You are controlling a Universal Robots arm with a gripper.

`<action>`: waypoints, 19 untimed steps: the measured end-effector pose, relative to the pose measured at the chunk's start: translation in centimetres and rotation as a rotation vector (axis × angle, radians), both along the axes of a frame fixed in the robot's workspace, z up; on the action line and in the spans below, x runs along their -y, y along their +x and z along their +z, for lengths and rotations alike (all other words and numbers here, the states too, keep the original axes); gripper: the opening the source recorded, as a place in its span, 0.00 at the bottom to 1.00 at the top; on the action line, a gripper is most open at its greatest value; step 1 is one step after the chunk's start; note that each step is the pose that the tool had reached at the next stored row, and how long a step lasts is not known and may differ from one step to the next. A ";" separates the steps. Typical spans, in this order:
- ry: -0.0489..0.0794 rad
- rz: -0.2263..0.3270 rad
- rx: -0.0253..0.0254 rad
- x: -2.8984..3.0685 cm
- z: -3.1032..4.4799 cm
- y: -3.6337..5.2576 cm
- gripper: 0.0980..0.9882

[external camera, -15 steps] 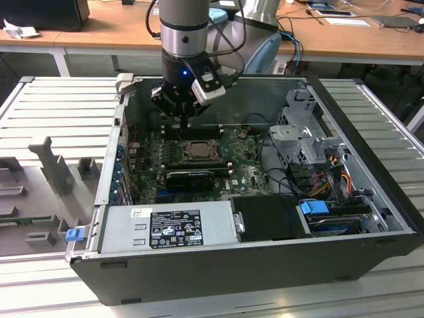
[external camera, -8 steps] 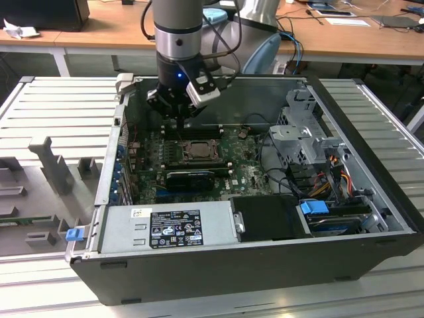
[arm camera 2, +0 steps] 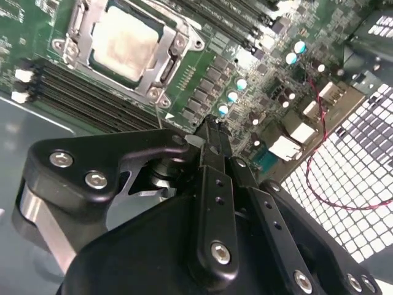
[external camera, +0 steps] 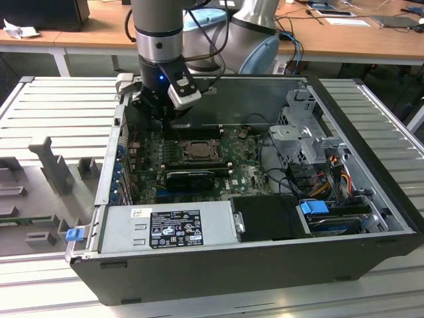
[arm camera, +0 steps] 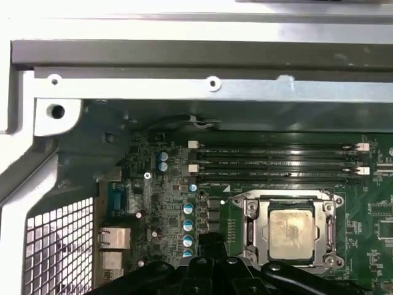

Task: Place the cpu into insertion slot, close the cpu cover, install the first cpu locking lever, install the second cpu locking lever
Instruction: 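Install the first cpu locking lever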

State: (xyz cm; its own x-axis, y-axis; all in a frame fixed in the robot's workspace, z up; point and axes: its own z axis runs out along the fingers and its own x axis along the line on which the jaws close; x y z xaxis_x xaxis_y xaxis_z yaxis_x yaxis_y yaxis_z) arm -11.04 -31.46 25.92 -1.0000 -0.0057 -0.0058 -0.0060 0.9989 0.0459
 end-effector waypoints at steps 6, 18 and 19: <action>0.001 0.000 0.0000 -1.48 -0.35 -0.19 0.01; 0.002 0.001 0.0000 -2.66 -0.43 1.02 0.01; 0.002 0.002 0.0001 -2.68 -0.45 1.30 0.01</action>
State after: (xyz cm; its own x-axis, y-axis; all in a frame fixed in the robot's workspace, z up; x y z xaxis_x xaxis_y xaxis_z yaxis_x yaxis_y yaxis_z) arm -9.75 -28.78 25.47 -1.0000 -0.0074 -0.0059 -0.0076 0.9988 0.0474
